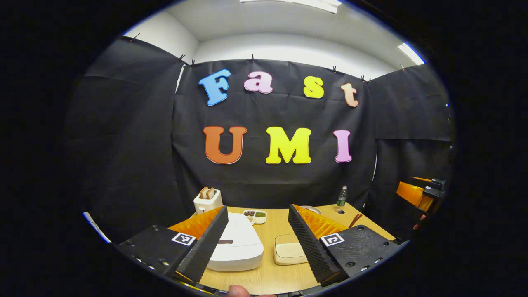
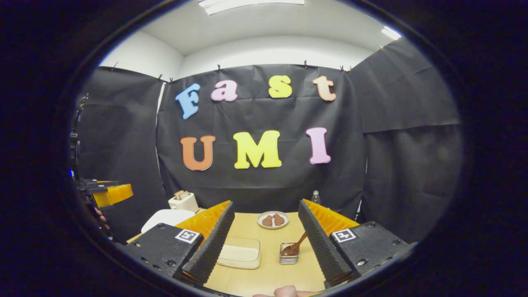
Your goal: Close the left gripper, press the button to open the rice cooker; take a wooden spoon from the chopstick holder with the right hand, scoop a spoonful of rice and pour it into the rice cooker, then put the wooden spoon back into the chopstick holder.
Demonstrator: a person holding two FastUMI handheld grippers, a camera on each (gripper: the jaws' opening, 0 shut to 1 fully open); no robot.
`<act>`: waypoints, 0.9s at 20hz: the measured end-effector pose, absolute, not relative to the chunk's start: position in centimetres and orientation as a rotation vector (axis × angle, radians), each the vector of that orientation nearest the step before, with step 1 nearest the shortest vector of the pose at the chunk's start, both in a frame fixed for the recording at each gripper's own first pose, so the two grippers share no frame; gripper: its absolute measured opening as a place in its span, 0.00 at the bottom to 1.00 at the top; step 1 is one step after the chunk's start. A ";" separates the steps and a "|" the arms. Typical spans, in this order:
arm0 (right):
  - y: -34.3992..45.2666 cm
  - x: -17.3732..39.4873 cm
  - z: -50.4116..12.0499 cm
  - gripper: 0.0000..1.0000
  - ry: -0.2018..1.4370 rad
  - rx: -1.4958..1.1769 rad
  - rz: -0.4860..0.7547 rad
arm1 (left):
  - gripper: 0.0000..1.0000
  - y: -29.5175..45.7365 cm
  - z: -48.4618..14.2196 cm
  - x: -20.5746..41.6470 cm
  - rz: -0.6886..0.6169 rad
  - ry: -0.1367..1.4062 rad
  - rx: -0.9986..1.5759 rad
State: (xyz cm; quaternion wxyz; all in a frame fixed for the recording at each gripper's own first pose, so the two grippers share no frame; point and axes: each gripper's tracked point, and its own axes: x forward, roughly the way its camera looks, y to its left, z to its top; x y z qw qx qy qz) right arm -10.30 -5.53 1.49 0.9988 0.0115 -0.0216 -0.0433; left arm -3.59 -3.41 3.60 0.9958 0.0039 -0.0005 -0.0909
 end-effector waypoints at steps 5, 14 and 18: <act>-3.2 -14.7 2.5 1.00 -0.117 0.002 -0.084 | 0.94 -3.9 3.1 -8.2 -0.174 -0.019 -0.013; -1.2 -16.9 -0.5 1.00 -0.071 -0.013 -0.078 | 0.94 -4.5 2.0 -11.9 -0.165 -0.038 -0.034; -0.7 -17.3 -0.8 1.00 -0.065 -0.005 -0.074 | 0.94 -4.6 2.4 -12.4 -0.168 -0.045 -0.026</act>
